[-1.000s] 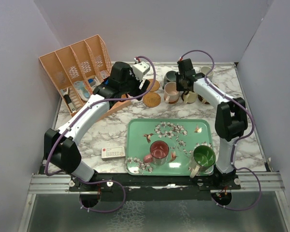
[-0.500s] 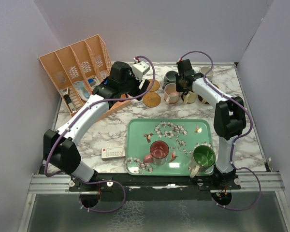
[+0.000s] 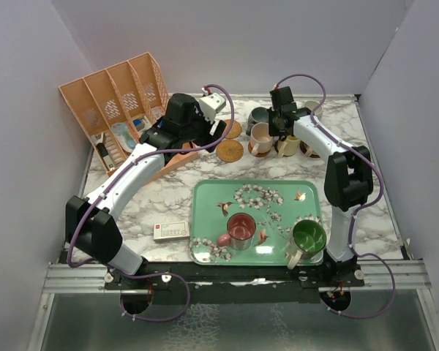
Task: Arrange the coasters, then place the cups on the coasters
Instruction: Place the cup on the coaster.
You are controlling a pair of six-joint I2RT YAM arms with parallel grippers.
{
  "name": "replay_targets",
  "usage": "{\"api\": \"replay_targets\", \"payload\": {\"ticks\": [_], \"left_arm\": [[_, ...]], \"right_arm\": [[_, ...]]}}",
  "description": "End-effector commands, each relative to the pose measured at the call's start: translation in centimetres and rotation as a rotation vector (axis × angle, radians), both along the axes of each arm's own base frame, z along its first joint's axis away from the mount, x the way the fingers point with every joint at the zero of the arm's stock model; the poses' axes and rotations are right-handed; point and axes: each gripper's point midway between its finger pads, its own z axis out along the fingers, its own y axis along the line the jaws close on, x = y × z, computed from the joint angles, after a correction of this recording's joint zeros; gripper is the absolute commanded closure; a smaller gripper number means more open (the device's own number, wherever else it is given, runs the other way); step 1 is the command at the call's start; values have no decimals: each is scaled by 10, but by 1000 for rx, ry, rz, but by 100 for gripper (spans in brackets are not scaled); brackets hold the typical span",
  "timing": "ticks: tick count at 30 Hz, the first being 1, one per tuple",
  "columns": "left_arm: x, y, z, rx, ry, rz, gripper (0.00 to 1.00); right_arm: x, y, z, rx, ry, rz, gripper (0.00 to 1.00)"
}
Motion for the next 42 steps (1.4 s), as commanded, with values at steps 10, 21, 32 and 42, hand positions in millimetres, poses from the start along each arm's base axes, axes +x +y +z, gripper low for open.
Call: {"api": "replay_targets", "payload": {"ticks": [10, 21, 32, 42], "left_arm": [[-4, 0, 17, -46, -38, -17, 23], [-4, 1, 18, -56, -36, -15, 23], [-5, 3, 20, -69, -32, -13, 22], [-5, 4, 20, -75, -31, -12, 22]], "right_arm": [[19, 7, 15, 48, -59, -14, 99], [15, 9, 11, 59, -38, -10, 99], [12, 7, 4, 42, -21, 3, 99], [13, 8, 7, 38, -24, 11, 93]]}}
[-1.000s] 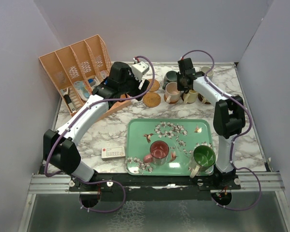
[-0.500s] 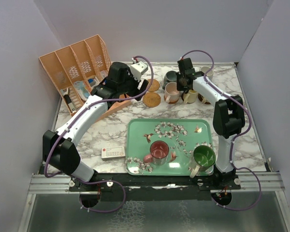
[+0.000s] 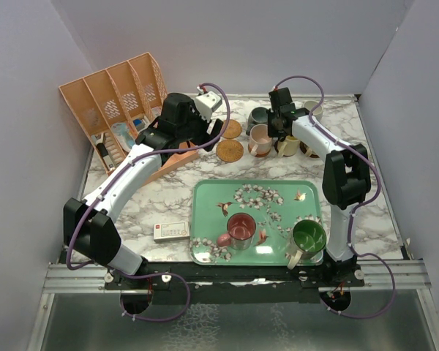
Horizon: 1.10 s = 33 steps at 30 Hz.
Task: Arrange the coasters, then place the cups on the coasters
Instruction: Place the cup on the coaster.
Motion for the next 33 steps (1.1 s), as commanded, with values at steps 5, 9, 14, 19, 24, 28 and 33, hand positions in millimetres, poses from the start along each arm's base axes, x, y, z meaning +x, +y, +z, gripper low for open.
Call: {"api": "replay_targets", "payload": {"ticks": [5, 9, 14, 19, 24, 28, 33], "left_arm": [[-5, -1, 16, -45, -31, -16, 22], [-5, 0, 17, -51, -32, -17, 22], [-6, 0, 18, -56, -31, -18, 22], [-6, 1, 19, -60, -31, -18, 22], [-6, 1, 21, -65, -36, -19, 22], [-5, 1, 21, -64, -40, -20, 22], [-10, 0, 8, -48, -23, -49, 22]], "right_arm": [[12, 3, 21, 25, -56, 0, 87], [12, 2, 24, 23, -62, 1, 81], [12, -1, 27, 14, -71, -9, 80], [12, -4, 34, 1, -89, -17, 77], [12, -8, 43, -7, -115, -25, 73], [13, -8, 57, -4, -145, -18, 72], [14, -3, 90, 12, -218, 40, 72]]}}
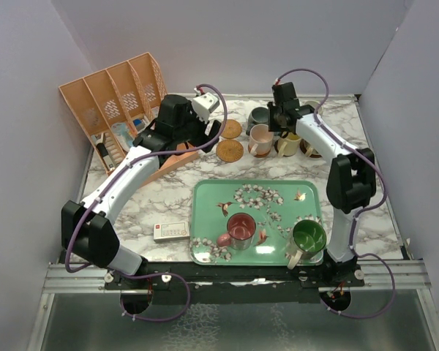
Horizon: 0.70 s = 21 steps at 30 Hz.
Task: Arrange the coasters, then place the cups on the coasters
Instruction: Place the cup on the coaster.
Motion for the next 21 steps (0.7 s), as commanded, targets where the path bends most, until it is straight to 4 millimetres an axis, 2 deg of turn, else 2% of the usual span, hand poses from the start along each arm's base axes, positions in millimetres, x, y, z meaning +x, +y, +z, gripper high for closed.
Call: {"api": "replay_targets", "payload": {"ticks": [1, 5, 9, 10, 11, 12, 16, 21], "left_arm": [[-10, -4, 6, -23, -25, -59, 22], [-30, -15, -2, -40, 16, -167, 22], [-61, -28, -11, -24, 68, -285, 22], [-70, -31, -15, -16, 86, -316, 22], [-81, -34, -18, -8, 106, -350, 16], [-91, -37, -21, -1, 125, -381, 3], [-130, -46, -33, 32, 188, -501, 1], [-169, -56, -50, 83, 238, -604, 1]], "right_arm": [[8, 1, 70, 24, -172, 54, 72], [-3, 5, 100, 23, -262, 158, 72], [-28, 19, 127, 34, -371, 350, 71], [-37, 23, 127, 38, -378, 400, 70], [-47, 25, 128, 43, -385, 440, 69], [-54, 26, 130, 48, -392, 470, 67], [-83, 25, 129, 14, -413, 576, 61], [-105, 8, 117, -65, -414, 587, 56]]}}
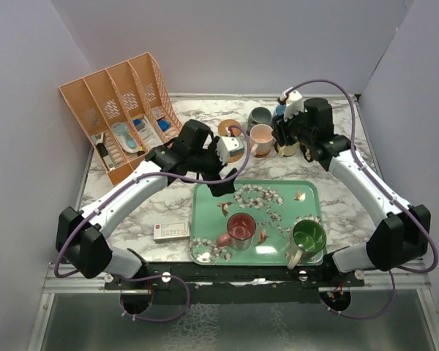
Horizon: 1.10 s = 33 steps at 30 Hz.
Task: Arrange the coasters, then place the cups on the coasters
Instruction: Pick up the cup from the tray.
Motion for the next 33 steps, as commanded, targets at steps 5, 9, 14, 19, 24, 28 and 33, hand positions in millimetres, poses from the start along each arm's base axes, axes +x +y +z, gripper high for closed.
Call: {"api": "replay_targets", "payload": {"ticks": [5, 9, 14, 19, 24, 28, 33], "left_arm": [[-71, -7, -19, 59, 72, -221, 1], [-81, -11, -23, 62, 76, -270, 1], [-79, -11, -30, 103, 42, -288, 3], [-82, -10, -28, 117, 28, -311, 7], [-87, -9, -24, 129, 31, -326, 12], [-90, -10, -31, 146, 45, -326, 12], [-81, -23, -37, 151, 68, -263, 13]], "right_arm": [[-36, -17, -19, -87, -75, 82, 52], [-49, -27, -32, -60, -69, 92, 51], [-57, -32, -39, -34, -66, 124, 51], [-53, -47, -48, -95, -87, 80, 50], [-50, -52, -52, -116, -94, 58, 47], [-48, -56, -55, -127, -97, 41, 47], [-49, -60, -52, -112, -101, 25, 47]]}}
